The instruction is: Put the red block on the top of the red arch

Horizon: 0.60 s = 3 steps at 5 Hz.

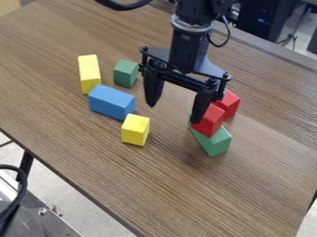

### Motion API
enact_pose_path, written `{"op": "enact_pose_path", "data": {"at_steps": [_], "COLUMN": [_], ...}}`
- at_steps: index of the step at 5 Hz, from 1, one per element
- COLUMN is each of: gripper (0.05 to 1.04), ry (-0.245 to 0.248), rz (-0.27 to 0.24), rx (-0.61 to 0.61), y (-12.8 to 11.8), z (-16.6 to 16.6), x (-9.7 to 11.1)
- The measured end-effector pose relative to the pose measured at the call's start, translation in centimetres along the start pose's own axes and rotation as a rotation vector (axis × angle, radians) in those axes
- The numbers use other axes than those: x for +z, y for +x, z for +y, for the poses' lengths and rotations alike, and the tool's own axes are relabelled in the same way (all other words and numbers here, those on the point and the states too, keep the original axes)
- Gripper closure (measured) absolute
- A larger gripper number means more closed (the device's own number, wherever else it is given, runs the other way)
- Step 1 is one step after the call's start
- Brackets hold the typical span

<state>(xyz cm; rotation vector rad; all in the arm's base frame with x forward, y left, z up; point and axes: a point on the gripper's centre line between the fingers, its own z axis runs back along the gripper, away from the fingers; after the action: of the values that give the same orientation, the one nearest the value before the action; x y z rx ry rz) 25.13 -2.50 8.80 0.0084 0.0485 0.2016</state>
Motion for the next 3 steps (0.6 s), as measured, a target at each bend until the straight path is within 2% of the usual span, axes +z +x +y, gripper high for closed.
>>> {"op": "enact_pose_path", "data": {"at_steps": [1, 2, 3], "gripper": [0.085, 0.084, 0.085], "ry": [0.008, 0.024, 0.019], "rz": [0.026, 0.034, 0.018], "rx": [-0.001, -0.002, -0.003], "y": [-0.3, 0.7, 2.0], "z": [0.0, -0.1, -0.4], "x": [-0.6, 0.5, 1.6]}}
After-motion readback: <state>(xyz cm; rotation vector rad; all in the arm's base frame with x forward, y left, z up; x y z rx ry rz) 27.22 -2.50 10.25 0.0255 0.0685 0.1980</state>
